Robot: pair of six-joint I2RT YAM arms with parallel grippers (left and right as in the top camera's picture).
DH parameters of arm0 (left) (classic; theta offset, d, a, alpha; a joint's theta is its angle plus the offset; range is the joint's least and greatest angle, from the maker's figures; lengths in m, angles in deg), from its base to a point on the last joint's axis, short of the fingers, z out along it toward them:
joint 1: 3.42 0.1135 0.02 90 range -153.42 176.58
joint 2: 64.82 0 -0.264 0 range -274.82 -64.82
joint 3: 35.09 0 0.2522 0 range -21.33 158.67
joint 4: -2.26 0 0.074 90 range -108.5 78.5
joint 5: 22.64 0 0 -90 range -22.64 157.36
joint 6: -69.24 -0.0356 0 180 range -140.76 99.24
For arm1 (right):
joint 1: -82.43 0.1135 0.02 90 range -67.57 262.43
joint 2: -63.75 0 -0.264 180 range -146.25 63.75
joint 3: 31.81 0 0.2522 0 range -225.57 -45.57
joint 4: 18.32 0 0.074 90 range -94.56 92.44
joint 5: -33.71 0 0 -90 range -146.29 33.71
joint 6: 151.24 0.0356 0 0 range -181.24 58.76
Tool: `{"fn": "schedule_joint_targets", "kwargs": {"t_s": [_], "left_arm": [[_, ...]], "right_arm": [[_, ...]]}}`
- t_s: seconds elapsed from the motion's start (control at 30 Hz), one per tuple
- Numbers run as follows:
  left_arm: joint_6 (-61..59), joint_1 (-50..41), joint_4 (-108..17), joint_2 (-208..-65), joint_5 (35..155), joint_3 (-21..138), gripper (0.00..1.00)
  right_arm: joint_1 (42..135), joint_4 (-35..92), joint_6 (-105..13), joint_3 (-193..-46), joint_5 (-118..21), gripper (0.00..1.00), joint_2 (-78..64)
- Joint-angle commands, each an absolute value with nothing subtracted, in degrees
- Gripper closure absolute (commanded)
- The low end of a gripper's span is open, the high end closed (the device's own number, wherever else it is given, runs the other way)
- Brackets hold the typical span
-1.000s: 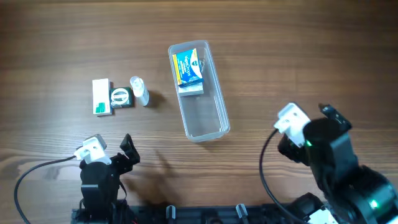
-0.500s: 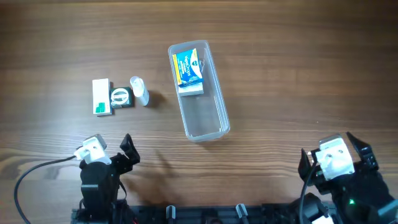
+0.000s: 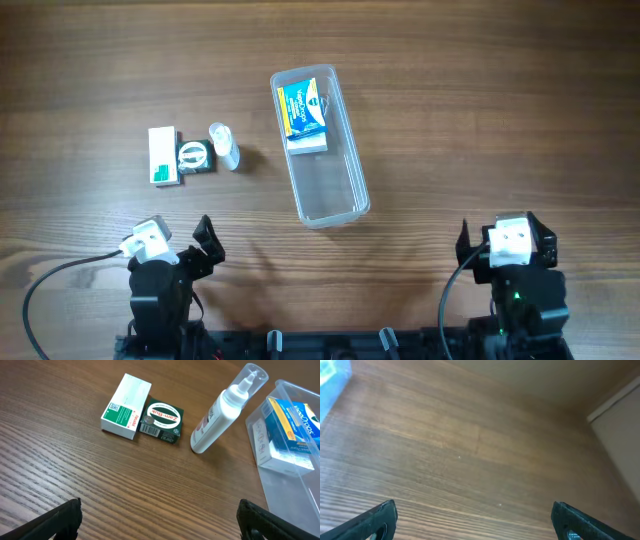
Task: Pack container
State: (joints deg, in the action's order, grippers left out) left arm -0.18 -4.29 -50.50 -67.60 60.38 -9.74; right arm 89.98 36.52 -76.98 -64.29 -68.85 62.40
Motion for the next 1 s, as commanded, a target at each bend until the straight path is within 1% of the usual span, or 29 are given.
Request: {"fn": "schedule_joint_targets", "kwargs": {"t_s": [0.0,0.13,0.3,0.97], "left_arm": [[-0.9,-4.7,-50.3,-67.4,60.2,-9.9,0.0],[-0.9,-4.7,-50.3,-67.4,60.2,-9.9,0.0],[-0.9,-4.7,-50.3,-67.4,60.2,-9.9,0.0],[-0.9,-4.7,-50.3,-67.4,60.2,-9.9,0.0]], "right_arm": [[87.3,34.1,-69.9,-59.8,-65.0,0.0,63.5],[85.0,27.3,-62.0,-54.7,-64.7,0.0,63.5],[85.0,27.9,-58.0,-54.8,-65.2,0.0,63.5],[85.0,27.8,-58.1,-54.8,-65.2,0.0,63.5]]}}
